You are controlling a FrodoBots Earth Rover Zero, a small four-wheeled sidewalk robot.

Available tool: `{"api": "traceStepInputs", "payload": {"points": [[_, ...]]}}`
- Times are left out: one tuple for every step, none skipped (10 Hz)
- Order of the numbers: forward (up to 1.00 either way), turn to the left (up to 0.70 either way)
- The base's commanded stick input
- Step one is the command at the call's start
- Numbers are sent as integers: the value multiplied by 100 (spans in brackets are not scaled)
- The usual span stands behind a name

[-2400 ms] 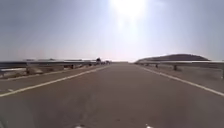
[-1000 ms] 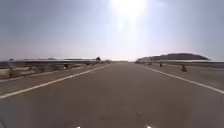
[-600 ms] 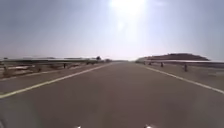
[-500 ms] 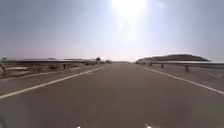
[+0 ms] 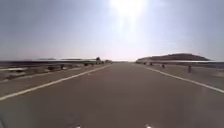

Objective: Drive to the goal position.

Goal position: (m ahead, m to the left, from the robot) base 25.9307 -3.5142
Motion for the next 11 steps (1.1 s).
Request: {"api": "traceStepInputs", "payload": {"points": [[70,0],[70,0],[70,0],[70,0],[70,0],[70,0],[70,0],[70,0],[70,0],[70,0],[70,0]]}}
